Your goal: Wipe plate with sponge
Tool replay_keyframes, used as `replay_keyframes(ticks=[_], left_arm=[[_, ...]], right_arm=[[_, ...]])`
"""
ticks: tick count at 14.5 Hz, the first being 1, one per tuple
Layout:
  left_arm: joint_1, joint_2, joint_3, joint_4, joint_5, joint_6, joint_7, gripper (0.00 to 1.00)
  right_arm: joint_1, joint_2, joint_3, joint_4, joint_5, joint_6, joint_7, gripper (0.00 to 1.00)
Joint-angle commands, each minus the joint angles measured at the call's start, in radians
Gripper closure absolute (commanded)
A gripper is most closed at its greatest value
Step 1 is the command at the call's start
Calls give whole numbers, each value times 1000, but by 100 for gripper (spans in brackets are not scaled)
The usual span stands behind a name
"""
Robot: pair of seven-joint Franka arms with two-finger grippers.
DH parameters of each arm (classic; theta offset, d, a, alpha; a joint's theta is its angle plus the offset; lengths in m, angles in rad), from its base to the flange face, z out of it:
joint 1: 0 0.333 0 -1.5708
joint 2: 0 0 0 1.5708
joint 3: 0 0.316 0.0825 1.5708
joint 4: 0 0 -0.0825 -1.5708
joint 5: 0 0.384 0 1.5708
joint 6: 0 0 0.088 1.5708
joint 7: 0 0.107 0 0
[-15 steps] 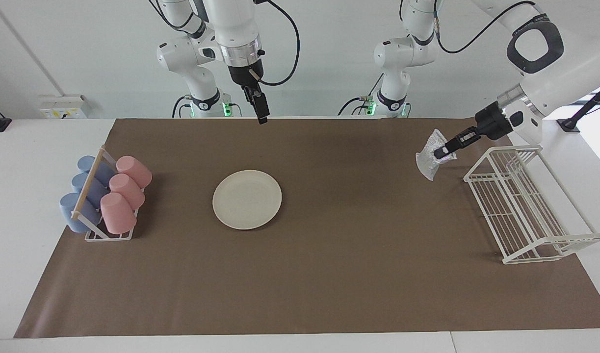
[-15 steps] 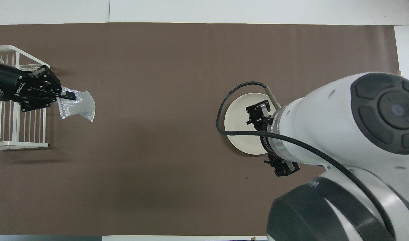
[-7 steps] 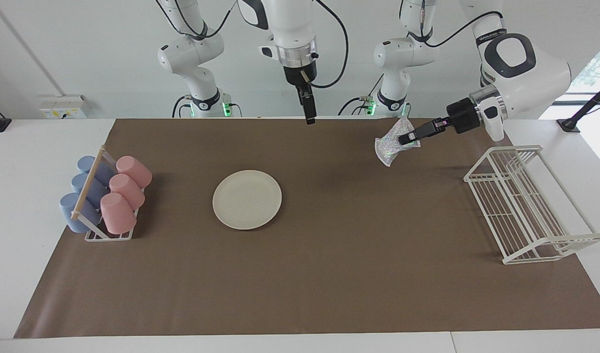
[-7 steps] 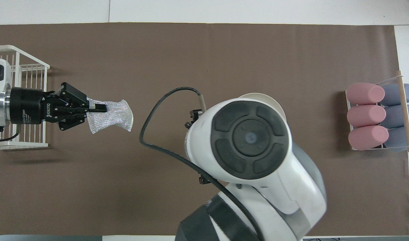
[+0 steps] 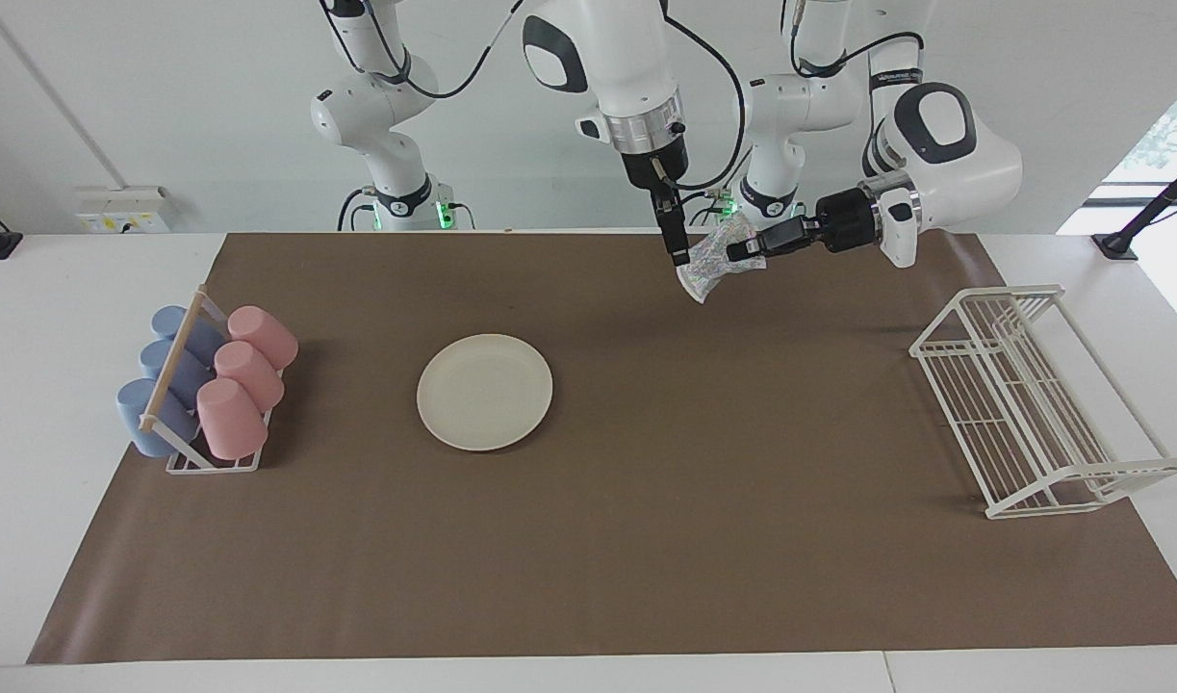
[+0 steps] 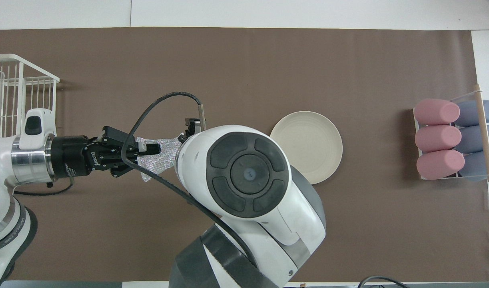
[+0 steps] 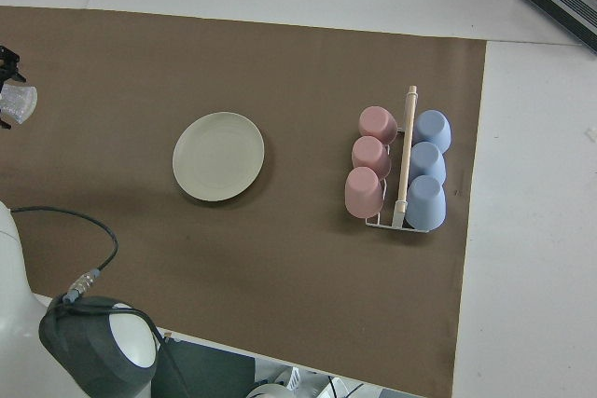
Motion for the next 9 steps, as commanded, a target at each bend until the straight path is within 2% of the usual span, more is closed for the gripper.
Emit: replay_keyframes(ticks=[1,9], left_arm=[[-12,-61,13,-116,-45,-29,199,100],[-13,-46,13,-124,-86,-87,258,100]], right_arm=[[14,-31,1,-70,22,40,7,0],[46,-88,3,-205,22,92,-36,0]])
